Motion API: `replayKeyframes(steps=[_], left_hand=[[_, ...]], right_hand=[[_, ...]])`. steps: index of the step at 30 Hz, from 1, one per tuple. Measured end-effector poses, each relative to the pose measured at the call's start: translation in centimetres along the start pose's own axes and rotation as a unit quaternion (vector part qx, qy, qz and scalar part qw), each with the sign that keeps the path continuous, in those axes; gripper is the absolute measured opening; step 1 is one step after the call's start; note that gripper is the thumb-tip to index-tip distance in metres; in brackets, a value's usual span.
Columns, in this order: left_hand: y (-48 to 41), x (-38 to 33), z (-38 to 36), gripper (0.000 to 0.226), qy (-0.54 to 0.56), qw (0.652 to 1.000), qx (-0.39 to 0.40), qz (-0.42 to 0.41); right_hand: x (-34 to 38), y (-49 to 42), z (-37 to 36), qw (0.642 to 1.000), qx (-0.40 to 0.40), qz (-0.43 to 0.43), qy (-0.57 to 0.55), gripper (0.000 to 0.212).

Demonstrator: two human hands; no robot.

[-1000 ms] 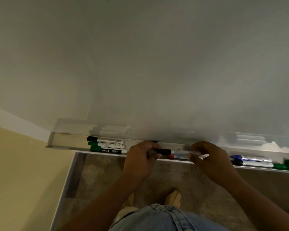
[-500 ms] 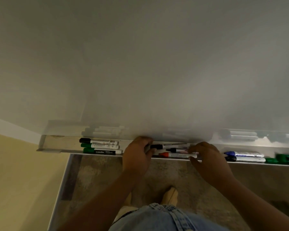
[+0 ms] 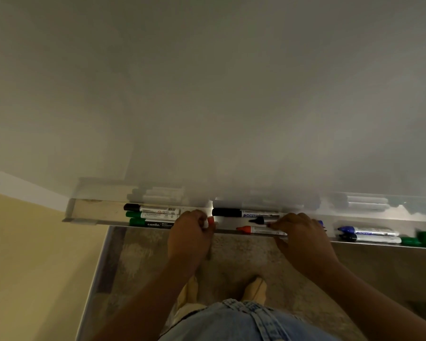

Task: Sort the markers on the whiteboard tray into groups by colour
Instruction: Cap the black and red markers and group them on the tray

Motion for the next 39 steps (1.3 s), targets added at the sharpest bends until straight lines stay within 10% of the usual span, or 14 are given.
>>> replayKeyframes(steps=[15, 28, 39], left_hand=[[0.8, -0.6, 0.8, 0.01, 0.029, 0.998, 0.018, -0.043], [4.8, -3.5, 4.0, 0.02, 0.401, 0.898, 0.112, -0.139], [5.7, -5.7, 6.5, 0.02, 0.383, 0.901, 0.09, -0.186]], right_hand=[[0.9, 0.0, 0.8, 1.0, 0.012, -0.002, 0.002, 0.026], [4.4, 5.4, 8.2, 0.966, -0.088, 0.086, -0.227, 0.036], [6.7, 5.9, 9.5, 0.966, -0.083, 0.098, -0.223, 0.034]])
Point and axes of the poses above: each hand's wrist, its own y-axis away from the middle knuckle, its own z-axis out of the back of the hand, x = y × z, the point moved 10 cm from there along -y, towards the middle knuckle, and after that the axes turned 10 degrees about x, right-handed, at the moved point
